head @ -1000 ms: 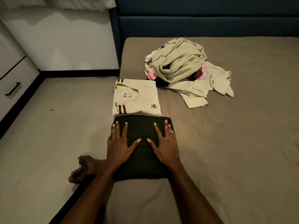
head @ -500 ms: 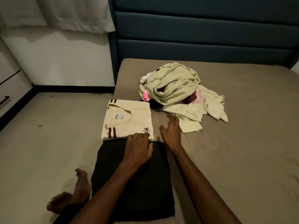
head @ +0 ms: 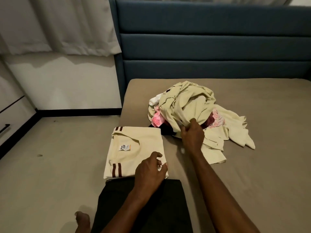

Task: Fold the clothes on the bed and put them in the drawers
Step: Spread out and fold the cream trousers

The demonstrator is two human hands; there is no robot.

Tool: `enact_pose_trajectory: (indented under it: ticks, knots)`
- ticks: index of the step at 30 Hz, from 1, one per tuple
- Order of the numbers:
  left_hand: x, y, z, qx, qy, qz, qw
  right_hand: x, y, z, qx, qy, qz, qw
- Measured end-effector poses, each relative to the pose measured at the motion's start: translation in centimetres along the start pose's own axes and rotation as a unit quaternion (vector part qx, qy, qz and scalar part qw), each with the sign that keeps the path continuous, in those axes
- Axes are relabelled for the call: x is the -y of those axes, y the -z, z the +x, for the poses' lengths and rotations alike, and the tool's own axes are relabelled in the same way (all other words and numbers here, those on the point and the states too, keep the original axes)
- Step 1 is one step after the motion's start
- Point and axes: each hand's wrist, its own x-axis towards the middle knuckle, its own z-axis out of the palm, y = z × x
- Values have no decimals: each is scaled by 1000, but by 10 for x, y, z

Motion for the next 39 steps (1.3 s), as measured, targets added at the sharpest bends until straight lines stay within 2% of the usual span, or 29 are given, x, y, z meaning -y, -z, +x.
enact_pose_trajectory:
  ticks: [2, 3, 4, 6, 8, 9, 11, 12, 13, 15, 17, 18, 19, 21, 22, 24, 25, 26, 28, 29, 31, 33, 35, 37, 38, 39]
  knots:
    - [-16, -7, -13, 35, 42, -88, 995, -11, 41, -41, -101, 9, 78, 992]
    - [-26, -9, -16, 54, 79, -175, 980, -16, 64, -63, -158, 23, 93, 983]
    - [-34, -11, -18, 80, 130, -284, 947, -18, 86, -88, -204, 40, 91, 974]
    - [-49, -21, -16, 145, 232, -467, 841, -28, 120, -143, -237, 64, 67, 967]
    - [-67, -35, -12, 188, 273, -535, 777, -54, 140, -193, -192, 72, 40, 978]
    - [-75, -44, -12, 200, 275, -553, 761, -68, 145, -212, -142, 66, 49, 986]
    - [-91, -65, -16, 197, 251, -599, 734, -86, 157, -236, -38, 0, 125, 991]
    - [-100, -72, -20, 188, 237, -603, 738, -88, 165, -241, 2, -76, 192, 978]
    - [-111, -77, -26, 178, 226, -581, 761, -91, 174, -242, 27, -175, 271, 946]
    - [-132, -87, -36, 171, 189, -527, 810, -89, 190, -235, 65, -329, 414, 847]
    - [-155, -86, -44, 204, 108, -469, 852, -93, 203, -216, 55, -415, 493, 763]
    - [-164, -83, -47, 228, 43, -429, 873, -95, 211, -207, 31, -443, 503, 741]
    - [-170, -76, -50, 255, -29, -368, 894, -99, 217, -199, 3, -467, 496, 732]
    - [-168, -62, -55, 291, -166, -186, 924, -115, 232, -186, -83, -499, 397, 765]
    - [-161, -58, -60, 294, -229, -69, 926, -122, 244, -180, -141, -507, 338, 780]
    - [-141, -56, -80, 337, -313, 118, 880, -127, 265, -173, -221, -482, 264, 806]
    - [-129, -59, -93, 373, -324, 176, 851, -127, 271, -170, -217, -448, 270, 824]
    - [-120, -59, -111, 406, -324, 211, 828, -126, 275, -170, -185, -433, 326, 820]
    - [-106, -58, -133, 422, -322, 233, 815, -124, 269, -167, -70, -461, 439, 768]
    - [-101, -58, -136, 413, -321, 235, 819, -124, 267, -162, -10, -466, 449, 762]
    - [-103, -58, -139, 389, -328, 250, 824, -130, 263, -152, 65, -470, 419, 774]
    - [-113, -59, -144, 386, -334, 260, 820, -131, 266, -139, 125, -470, 398, 777]
    - [-121, -59, -152, 375, -331, 242, 831, -125, 273, -131, 185, -461, 407, 767]
    - [-124, -58, -160, 376, -310, 225, 844, -123, 279, -129, 178, -468, 428, 752]
    - [-125, -57, -165, 368, -305, 232, 847, -121, 283, -131, 160, -477, 458, 733]
    - [-126, -57, -168, 346, -315, 253, 847, -122, 284, -138, 138, -473, 528, 692]
